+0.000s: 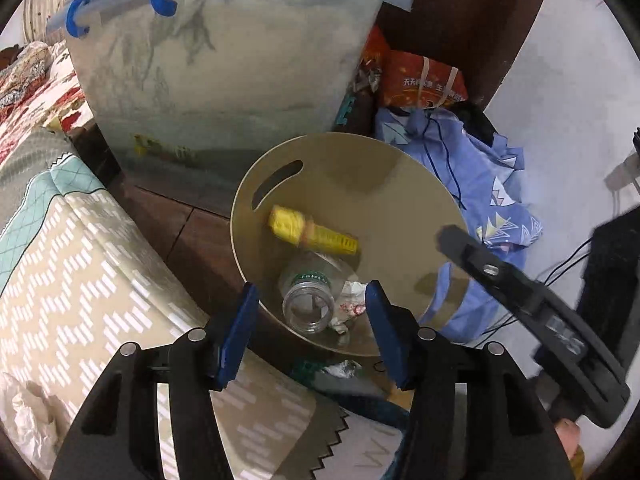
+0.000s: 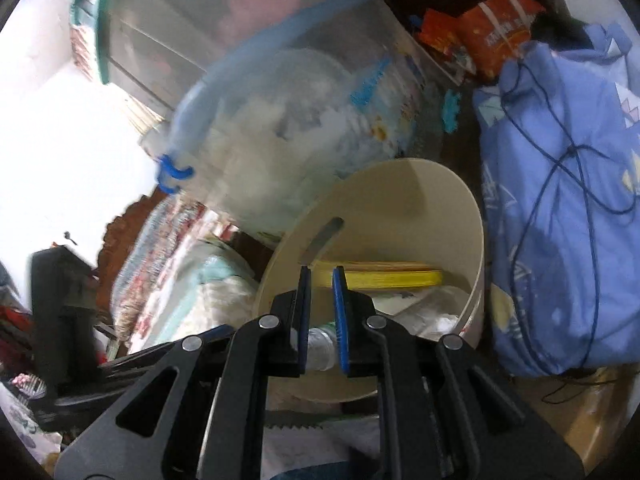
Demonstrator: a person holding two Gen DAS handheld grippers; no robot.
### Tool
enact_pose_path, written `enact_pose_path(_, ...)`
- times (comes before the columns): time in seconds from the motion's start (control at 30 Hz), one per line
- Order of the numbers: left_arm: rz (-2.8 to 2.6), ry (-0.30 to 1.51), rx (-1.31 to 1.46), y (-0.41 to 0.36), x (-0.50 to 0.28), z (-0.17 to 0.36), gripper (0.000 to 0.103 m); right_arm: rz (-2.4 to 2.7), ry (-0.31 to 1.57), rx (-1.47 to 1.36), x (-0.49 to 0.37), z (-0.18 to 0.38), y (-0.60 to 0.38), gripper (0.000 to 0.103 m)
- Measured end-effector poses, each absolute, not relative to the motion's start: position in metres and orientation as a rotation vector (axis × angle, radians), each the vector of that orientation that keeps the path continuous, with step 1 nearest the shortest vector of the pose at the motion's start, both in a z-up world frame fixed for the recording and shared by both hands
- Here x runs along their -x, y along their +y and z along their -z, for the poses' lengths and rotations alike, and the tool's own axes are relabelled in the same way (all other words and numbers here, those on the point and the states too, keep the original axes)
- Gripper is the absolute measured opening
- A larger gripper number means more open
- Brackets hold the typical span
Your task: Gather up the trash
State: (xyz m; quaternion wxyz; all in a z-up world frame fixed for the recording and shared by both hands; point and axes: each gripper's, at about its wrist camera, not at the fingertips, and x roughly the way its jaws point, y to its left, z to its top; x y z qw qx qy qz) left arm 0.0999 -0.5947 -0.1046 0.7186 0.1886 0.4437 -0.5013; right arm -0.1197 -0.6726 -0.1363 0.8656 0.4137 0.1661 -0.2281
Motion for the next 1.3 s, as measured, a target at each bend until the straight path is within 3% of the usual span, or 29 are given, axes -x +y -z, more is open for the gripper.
enact_pose_path(0.13,1.127,0.992,-0.439,-0.593,-0.099,0.106,0.047,0.482,0.320,-0.848,0.164,0.144,-0.661,0.015)
enact_pose_path(0.17,1.126,0.988,-0.444,-0.590,-0.098,0.103,0.049,0.497,0.326,-0.846,0.177,0.151,-0.658,0.024)
enact_pose_path(0.2,1.129,0.986,-0.444,-0.586,-0.098,0.101,0.056,0.525,0.346,-0.846,0.191,0.160,-0.655,0.052)
enact_pose_path(0.23,1.132,0.981,-0.438,-0.581,-0.097,0.097,0.061,0.549,0.360,-0.854,0.202,0.170,-0.653,0.071)
enact_pose_path(0.27,1.130,0.973,-0.425,-0.574,-0.097,0.093,0.067,0.594,0.370,-0.870,0.220,0.186,-0.650,0.080)
enact_pose_path(0.4,1.147,0.973,-0.361,-0.543,-0.096,0.084,0.067,0.687,0.523,-1.021,0.261,0.265,-0.647,0.061)
enact_pose_path(0.57,1.105,0.982,-0.350,-0.501,-0.090,0.095,0.067,0.721,0.687,-1.194,0.278,0.367,-0.654,0.055)
enact_pose_path(0.8,0.976,0.896,-0.445,-0.470,-0.081,0.112,0.067,0.767,0.928,-1.306,0.281,0.482,-0.647,0.054)
enact_pose_path(1.0,0.887,0.877,-0.472,-0.475,-0.088,0.117,0.067,0.762,1.006,-1.443,0.269,0.565,-0.659,0.055)
enact_pose_path(1.13,0.870,0.889,-0.470,-0.477,-0.089,0.121,0.070,0.842,1.167,-1.369,0.250,0.611,-0.662,0.055)
enact_pose_path(1.3,0.850,0.903,-0.469,-0.480,-0.092,0.123,0.082,0.830,1.517,-0.910,0.210,0.659,-0.623,0.050)
